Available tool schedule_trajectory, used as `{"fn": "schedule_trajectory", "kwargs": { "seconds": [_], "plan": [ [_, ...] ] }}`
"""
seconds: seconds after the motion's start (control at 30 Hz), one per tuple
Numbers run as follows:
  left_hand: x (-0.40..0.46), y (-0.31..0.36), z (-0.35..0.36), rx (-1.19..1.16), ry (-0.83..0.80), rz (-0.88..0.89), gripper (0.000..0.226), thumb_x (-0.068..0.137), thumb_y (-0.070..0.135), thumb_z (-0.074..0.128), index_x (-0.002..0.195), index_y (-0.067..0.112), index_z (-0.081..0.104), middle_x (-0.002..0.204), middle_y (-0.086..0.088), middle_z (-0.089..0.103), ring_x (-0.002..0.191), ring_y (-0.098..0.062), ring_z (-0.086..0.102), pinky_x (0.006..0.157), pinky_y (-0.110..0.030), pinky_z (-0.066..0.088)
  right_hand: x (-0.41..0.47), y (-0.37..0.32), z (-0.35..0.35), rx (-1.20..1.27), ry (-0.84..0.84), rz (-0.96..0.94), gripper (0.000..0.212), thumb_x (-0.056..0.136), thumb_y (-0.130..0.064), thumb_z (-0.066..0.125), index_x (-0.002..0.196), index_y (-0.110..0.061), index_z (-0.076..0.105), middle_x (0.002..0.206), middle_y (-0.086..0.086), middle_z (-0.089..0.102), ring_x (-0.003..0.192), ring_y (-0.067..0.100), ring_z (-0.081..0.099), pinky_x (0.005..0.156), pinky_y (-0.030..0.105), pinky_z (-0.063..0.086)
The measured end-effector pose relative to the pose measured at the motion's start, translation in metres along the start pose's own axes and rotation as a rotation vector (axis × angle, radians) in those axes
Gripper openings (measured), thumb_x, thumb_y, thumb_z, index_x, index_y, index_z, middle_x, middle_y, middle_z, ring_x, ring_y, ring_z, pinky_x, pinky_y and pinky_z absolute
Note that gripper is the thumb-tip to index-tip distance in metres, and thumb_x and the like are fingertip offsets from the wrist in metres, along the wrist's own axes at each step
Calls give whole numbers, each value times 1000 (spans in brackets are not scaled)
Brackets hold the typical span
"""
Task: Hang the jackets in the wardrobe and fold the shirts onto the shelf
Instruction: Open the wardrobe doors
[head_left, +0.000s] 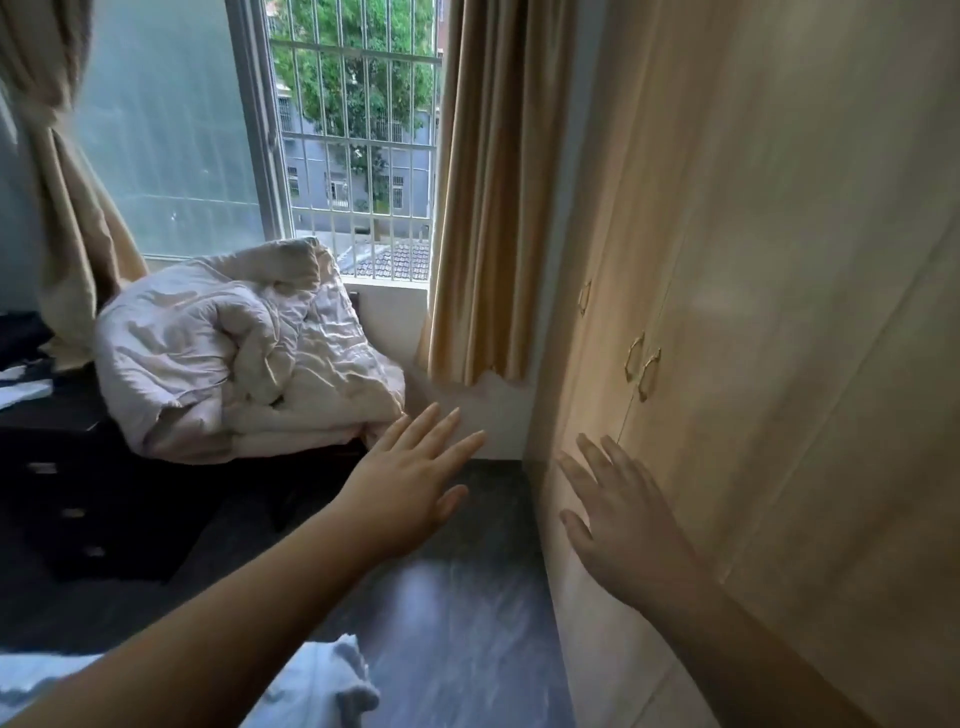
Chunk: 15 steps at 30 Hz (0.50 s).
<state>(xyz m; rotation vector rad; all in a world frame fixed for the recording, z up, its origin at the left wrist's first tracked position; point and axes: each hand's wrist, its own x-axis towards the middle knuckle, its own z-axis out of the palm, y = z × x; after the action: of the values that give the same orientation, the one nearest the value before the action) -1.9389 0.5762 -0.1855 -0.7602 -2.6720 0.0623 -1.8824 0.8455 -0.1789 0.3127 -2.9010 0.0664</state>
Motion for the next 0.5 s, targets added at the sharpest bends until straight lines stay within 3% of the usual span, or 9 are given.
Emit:
{"fn": "schedule_trajectory", "kwargs": {
  "seconds": [0.13,0.3,0.4,0.5],
  "plan": [
    [93,-52,29,-30,31,90,65,95,57,29,153,40,5,163,-2,18,150,-22,7,121,-45,11,88,21,15,-22,18,52,61,100,-51,26,156,-37,8,166,-6,2,152,19,-4,123,41,7],
    [197,-70,74,-131,-15,207,64,96,59,20,153,41,-2,165,1,0,149,-20,-12,119,-39,-7,152,61,42,-88,42,175,61,93,-47,43,150,-29,33,157,3,35,144,28,30,113,44,31],
    [263,-66,106,-124,-50,322,66,93,61,16,153,41,-3,165,1,3,150,-22,-8,119,-40,-6,178,95,61,-120,44,244,61,91,-49,40,148,-28,39,154,4,40,141,29,35,109,47,38],
    [337,-65,139,-108,-57,401,65,96,57,27,153,41,0,165,0,8,151,-24,-2,119,-41,-3,219,137,83,-132,51,315,62,92,-50,37,148,-24,42,154,8,41,141,32,37,109,50,40]
  ]
}}
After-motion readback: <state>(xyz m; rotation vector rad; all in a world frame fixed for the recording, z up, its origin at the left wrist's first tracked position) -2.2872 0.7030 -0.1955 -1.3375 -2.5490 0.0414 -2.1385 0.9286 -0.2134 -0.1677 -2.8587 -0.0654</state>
